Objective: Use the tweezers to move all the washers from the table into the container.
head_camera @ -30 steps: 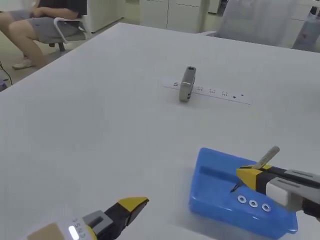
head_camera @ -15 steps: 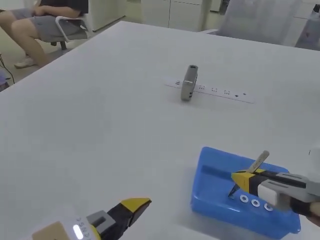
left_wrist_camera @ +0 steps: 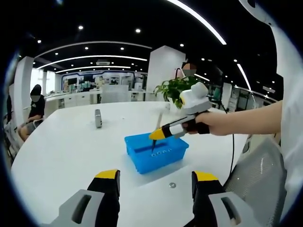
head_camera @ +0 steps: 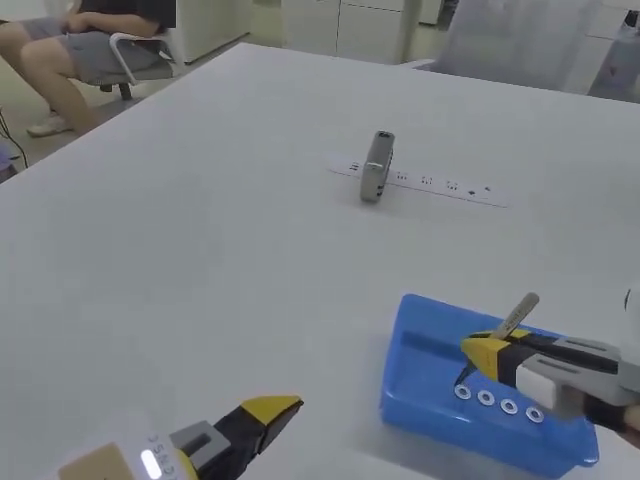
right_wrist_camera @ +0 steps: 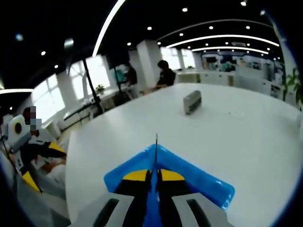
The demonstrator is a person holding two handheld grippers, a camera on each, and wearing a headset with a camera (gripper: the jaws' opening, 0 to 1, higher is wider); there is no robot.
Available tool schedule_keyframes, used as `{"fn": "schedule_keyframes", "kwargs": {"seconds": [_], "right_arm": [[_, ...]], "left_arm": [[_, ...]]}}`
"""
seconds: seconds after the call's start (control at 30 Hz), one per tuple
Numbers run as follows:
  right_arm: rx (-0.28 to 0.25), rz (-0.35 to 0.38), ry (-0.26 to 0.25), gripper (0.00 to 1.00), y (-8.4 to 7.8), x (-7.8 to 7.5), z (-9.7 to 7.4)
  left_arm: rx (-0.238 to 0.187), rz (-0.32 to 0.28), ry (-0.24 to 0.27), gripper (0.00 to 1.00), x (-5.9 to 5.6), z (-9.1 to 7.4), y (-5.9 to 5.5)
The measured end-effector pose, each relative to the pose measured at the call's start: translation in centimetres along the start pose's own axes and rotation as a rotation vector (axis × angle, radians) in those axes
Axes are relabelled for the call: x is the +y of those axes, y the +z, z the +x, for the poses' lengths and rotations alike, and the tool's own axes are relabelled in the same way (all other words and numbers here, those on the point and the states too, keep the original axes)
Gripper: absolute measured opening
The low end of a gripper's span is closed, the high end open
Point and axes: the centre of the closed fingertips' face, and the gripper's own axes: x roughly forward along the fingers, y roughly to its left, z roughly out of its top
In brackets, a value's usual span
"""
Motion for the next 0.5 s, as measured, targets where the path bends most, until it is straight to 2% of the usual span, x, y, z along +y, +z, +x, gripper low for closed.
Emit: {"fn": "schedule_keyframes", "kwargs": {"seconds": [0.3, 0.5], "right_arm": [[-0.031, -0.004, 0.005, 0.04, 1.0, 0.9, -1.3], [-0.06, -0.004, 0.025, 0.04, 1.7, 2.2, -2.4]], "left_arm": [[0.004, 0.004, -0.002, 0.6, 0.0, 0.0, -0.1], [0.005, 0.004, -0.005, 0.6, -0.1, 0.0, -0.1]]}}
